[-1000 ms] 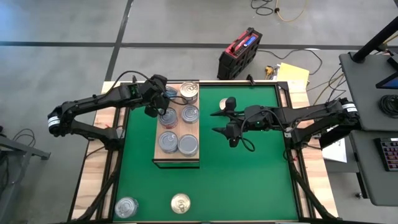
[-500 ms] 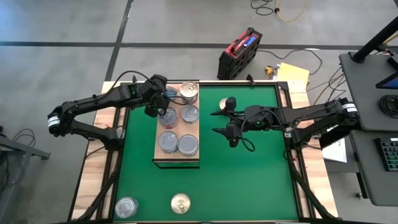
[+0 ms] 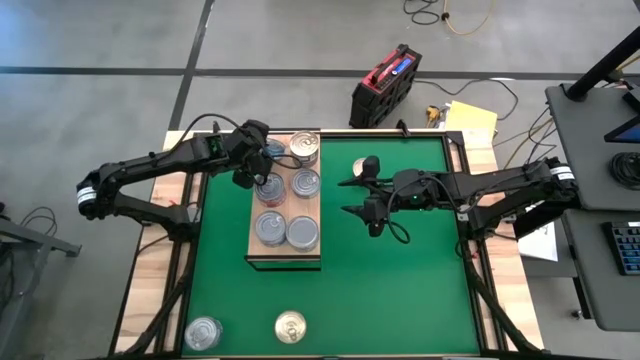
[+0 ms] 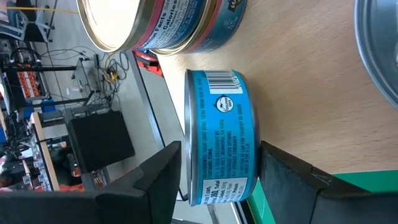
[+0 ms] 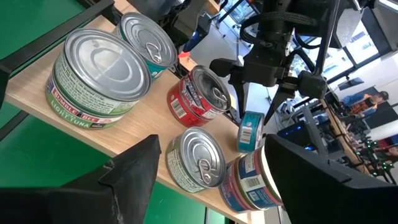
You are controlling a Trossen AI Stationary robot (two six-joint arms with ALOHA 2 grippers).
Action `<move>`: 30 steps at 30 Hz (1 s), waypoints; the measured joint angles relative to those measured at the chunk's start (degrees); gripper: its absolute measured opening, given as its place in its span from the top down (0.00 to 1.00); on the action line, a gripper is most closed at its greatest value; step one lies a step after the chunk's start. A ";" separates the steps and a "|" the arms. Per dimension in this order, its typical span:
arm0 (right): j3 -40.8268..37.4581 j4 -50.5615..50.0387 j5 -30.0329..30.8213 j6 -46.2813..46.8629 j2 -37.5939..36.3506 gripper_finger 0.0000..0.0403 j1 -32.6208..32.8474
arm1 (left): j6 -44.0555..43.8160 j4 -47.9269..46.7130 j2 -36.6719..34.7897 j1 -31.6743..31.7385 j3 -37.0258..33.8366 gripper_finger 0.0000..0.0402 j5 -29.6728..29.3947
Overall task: Stack canned seafood by type on shelf
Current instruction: Put the yellow and blue tuna can on the shelf
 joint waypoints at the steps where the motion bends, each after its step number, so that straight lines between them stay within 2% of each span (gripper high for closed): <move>1: 0.00 0.00 0.00 0.02 0.01 0.30 0.01 | 0.00 0.00 0.00 0.00 0.00 0.53 0.00; 9: 0.00 0.00 0.00 0.07 0.00 0.29 0.02 | 0.00 0.00 0.00 0.00 0.00 0.48 0.00; 18: 0.00 0.00 0.00 0.11 0.00 0.26 0.00 | -0.51 0.00 0.00 0.04 0.00 0.48 -0.03; 30: 0.00 0.00 0.00 0.10 0.00 0.31 0.00 | -1.07 0.00 0.00 0.04 0.00 0.48 -0.07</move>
